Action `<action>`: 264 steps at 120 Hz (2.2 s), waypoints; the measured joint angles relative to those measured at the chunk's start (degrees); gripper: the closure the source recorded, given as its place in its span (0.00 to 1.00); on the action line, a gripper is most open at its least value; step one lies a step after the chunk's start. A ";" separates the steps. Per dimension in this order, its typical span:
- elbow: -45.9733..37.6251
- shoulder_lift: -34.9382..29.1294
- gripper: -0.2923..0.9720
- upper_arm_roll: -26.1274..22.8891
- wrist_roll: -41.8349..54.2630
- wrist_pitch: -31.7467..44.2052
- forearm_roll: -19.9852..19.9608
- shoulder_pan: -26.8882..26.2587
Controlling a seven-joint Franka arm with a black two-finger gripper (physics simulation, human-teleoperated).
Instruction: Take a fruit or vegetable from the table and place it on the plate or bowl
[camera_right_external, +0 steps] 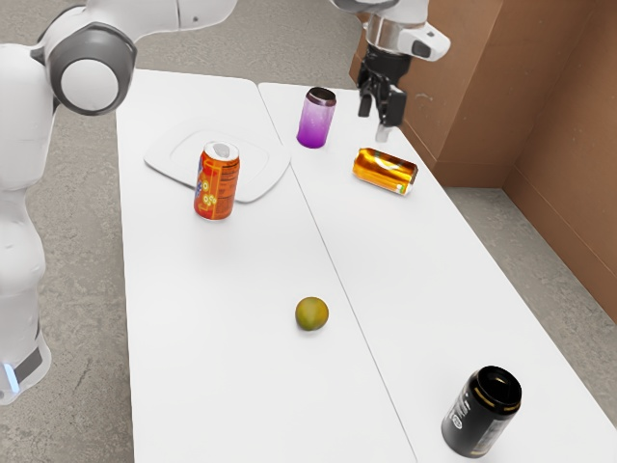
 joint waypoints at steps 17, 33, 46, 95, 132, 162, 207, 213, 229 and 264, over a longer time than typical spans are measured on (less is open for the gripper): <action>0.51 0.32 0.23 -0.24 0.42 -1.50 0.36 0.18; 0.57 0.25 0.23 -0.27 0.78 -2.22 0.48 0.20; 0.62 0.35 0.23 0.02 1.08 -2.57 0.01 0.17; -3.09 -12.11 0.23 -20.89 0.13 -9.80 -4.10 -1.51; -23.38 -21.22 0.23 -15.98 -15.99 -6.40 -10.49 -0.84; -27.71 -20.63 0.23 -14.26 -33.93 4.25 -10.71 -0.47; -33.67 -15.87 0.23 -13.34 -57.36 13.01 -9.39 -0.42; -37.03 -16.93 0.23 -12.98 -59.56 15.10 -9.21 0.37; -44.95 -21.79 0.23 -12.77 -64.58 20.96 -10.41 -0.57; -53.96 -21.77 0.23 -12.74 -71.76 30.01 -13.40 -0.42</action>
